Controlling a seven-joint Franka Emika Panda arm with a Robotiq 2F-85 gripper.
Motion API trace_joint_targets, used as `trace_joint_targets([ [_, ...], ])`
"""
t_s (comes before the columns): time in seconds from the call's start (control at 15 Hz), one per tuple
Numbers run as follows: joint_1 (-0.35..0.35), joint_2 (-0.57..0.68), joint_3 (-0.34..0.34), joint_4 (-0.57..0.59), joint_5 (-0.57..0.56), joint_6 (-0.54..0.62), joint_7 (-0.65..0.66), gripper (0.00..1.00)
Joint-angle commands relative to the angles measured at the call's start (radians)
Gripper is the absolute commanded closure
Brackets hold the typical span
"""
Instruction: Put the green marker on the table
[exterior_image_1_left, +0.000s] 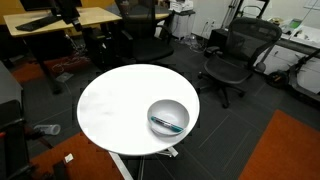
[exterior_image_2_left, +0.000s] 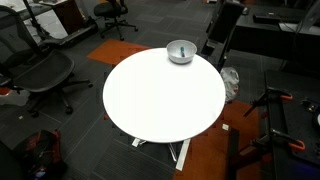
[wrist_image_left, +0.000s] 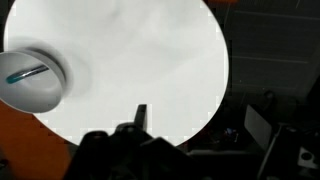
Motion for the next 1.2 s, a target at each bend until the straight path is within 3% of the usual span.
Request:
trace_joint_targets([
  [0.0, -0.067, 0.055, -0.046, 0.099, -0.041, 0.035, 0.059, 0.00],
  [0.27, -0.138, 0.136, -0.097, 0.206, -0.061, 0.079, 0.172, 0.00],
  [0.53, -0.188, 0.223, -0.127, 0.292, -0.154, 0.113, 0.376, 0.00],
  [0.87, -0.192, 0.309, -0.187, 0.357, -0.289, 0.094, 0.687, 0.00],
  [1.13, -0.181, 0.356, -0.236, 0.370, -0.321, 0.066, 0.902, 0.00],
])
